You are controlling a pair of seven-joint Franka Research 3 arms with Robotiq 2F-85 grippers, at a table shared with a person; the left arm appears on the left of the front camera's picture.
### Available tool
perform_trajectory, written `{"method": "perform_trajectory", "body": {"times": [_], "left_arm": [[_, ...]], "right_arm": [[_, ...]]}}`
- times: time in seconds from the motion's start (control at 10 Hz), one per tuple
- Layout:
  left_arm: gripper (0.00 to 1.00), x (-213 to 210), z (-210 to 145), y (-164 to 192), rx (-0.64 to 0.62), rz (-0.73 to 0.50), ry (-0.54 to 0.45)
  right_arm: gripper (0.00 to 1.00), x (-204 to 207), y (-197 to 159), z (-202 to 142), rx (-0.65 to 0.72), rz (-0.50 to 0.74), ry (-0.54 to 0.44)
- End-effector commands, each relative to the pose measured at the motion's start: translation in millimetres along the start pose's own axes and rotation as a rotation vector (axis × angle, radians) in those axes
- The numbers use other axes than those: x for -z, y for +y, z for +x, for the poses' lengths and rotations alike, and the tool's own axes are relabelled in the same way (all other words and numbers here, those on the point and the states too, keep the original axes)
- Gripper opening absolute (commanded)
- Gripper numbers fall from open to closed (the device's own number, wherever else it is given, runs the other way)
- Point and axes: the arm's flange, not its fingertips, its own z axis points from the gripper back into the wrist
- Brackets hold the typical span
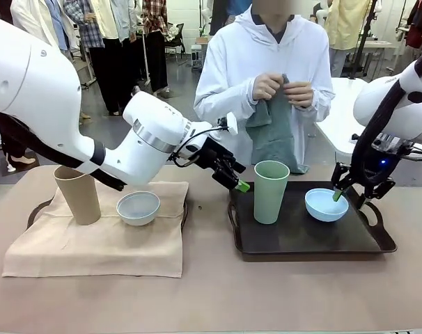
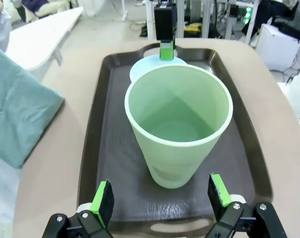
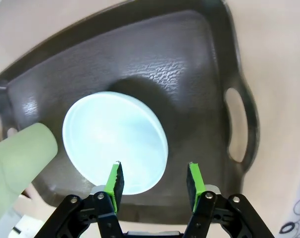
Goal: Set up a tray with a mat and arrange the tableware.
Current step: Pick up the Picnic Bowl and Reusable plastic cup from the Handle tray in front of the human's position and hold them in the air.
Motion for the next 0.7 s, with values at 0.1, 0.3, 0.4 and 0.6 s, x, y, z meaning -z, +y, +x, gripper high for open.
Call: {"method": "perform_trajectory", "body": {"times": [0.1,0.3,0.4,0.6], "left_arm": [[1.00,23.8,-4.3,-8.0,0.029,-0.012,-0.049],[1.00,34.9,-5.8,-8.4,0.020,-0.039,-0.060],[1.00,39.8,-4.4,-7.4,0.011,-0.053,-0.052],[1.00,43.2,-9.6,-7.1,0.009,-0.055,-0.056]], "right_arm": [[0.67,17.4,3.2,3.7,0.020,-0.050,-0.010],[0.67,24.9,7.9,8.0,0.007,-0.067,0.002],[0.67,27.6,9.6,9.5,0.000,-0.071,0.003],[0.67,34.2,11.6,12.2,-0.009,-0.077,0.008]]}}
